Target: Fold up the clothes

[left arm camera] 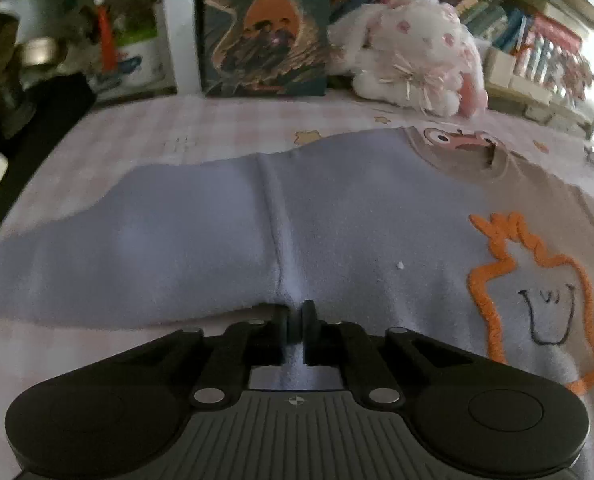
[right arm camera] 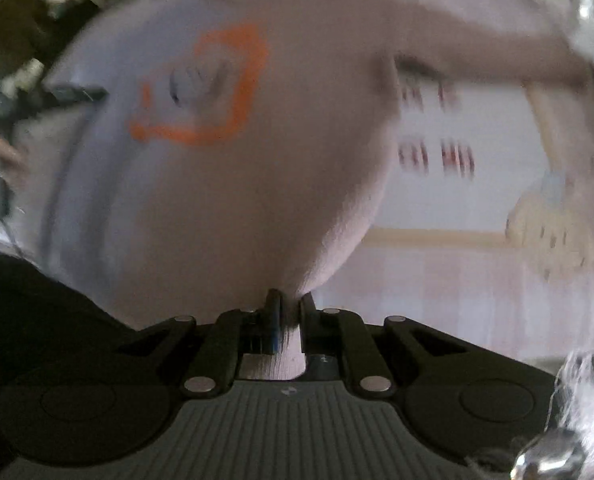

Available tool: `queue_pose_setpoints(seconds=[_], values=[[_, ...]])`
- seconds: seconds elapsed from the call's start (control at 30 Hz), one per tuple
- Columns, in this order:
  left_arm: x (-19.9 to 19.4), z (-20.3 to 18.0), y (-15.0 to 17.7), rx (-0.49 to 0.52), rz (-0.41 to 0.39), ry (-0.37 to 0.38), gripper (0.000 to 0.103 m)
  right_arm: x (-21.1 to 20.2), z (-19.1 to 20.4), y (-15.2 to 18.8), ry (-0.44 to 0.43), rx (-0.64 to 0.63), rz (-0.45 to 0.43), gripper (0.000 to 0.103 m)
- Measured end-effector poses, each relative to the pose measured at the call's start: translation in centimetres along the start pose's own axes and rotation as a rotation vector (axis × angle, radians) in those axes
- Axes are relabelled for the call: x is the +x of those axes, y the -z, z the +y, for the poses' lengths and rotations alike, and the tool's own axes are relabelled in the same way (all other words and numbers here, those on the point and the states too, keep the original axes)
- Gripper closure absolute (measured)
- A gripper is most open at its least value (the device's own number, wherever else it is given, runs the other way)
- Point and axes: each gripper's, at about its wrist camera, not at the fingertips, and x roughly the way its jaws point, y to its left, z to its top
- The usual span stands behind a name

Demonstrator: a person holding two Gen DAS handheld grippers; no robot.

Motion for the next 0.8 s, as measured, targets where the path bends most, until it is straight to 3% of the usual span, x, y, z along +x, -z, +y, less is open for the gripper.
queue_pose_setpoints(seconds=[0.27, 0.4, 0.5, 0.57, 0.8], values=[[1.7, 3.0, -1.9, -0.096, -0.03, -0.119, 0.098, 1.5, 3.0, -2.6, -0.013, -0.075, -0.094, 0.095], [1.6, 3.2, -1.9, -0.041, -0.021, -0.108, 0.097, 2.2, 4.6, -4.0, -0.021, -0.116, -0.147, 0.095], [1.2, 2.9, -1.2, 0.0, -0.035, -0.099, 0.097, 1.3, 5.4, -1.3, -0.046, -0.234, -0.079, 0.095], [1.0, 2.6, -0.8, 0.013, -0.051, -0.1, 0.097, 1.5, 4.4, -0.9, -0.059, -0.18, -0.054, 0.095], [1.1, 2.9, -1.0, -0.025, -0.057, -0.091, 0.096, 2.2, 4.5, -2.5, 0.0, -0.091, -0.153, 0.095]])
